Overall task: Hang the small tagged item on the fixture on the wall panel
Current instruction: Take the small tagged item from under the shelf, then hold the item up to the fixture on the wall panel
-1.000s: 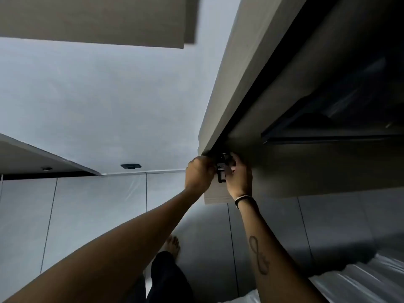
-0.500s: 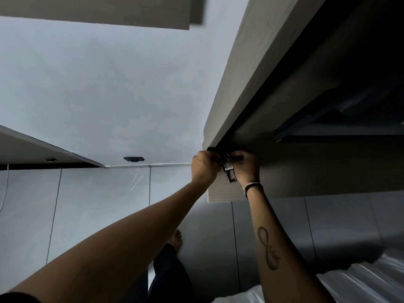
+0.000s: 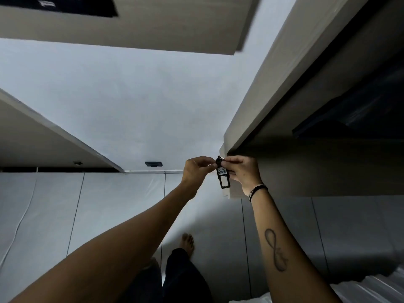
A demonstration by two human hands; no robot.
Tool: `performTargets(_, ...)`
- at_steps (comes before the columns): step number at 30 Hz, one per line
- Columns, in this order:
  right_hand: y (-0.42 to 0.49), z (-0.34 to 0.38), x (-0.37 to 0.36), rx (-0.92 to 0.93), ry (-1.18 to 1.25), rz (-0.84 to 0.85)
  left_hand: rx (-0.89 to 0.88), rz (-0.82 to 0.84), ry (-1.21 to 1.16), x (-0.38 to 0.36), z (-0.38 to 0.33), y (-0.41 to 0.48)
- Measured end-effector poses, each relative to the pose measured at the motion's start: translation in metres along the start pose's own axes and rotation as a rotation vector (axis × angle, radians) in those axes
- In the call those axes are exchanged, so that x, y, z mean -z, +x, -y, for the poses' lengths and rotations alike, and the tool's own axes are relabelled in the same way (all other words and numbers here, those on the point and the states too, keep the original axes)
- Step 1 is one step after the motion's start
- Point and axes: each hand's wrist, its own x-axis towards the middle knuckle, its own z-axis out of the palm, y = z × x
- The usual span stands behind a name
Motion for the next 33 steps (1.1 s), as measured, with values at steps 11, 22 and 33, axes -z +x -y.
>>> performTargets(11,-0.089,0.086,-0.135,0.229,0.037,0.138,-0.153,-0.072,-0.091,0.148,-0.089,-0.075)
performTargets(22,-0.168,0.21,-0.228,0.47,0.059,0.259,-0.487,-0.093,-0.073,0.26,-0.22,-0.141)
performTargets(33,-0.253,0.362,-0.248,0.727,0.069,0.291,-0.747,-0.019,-0.153,0.294,-0.379,-0.207)
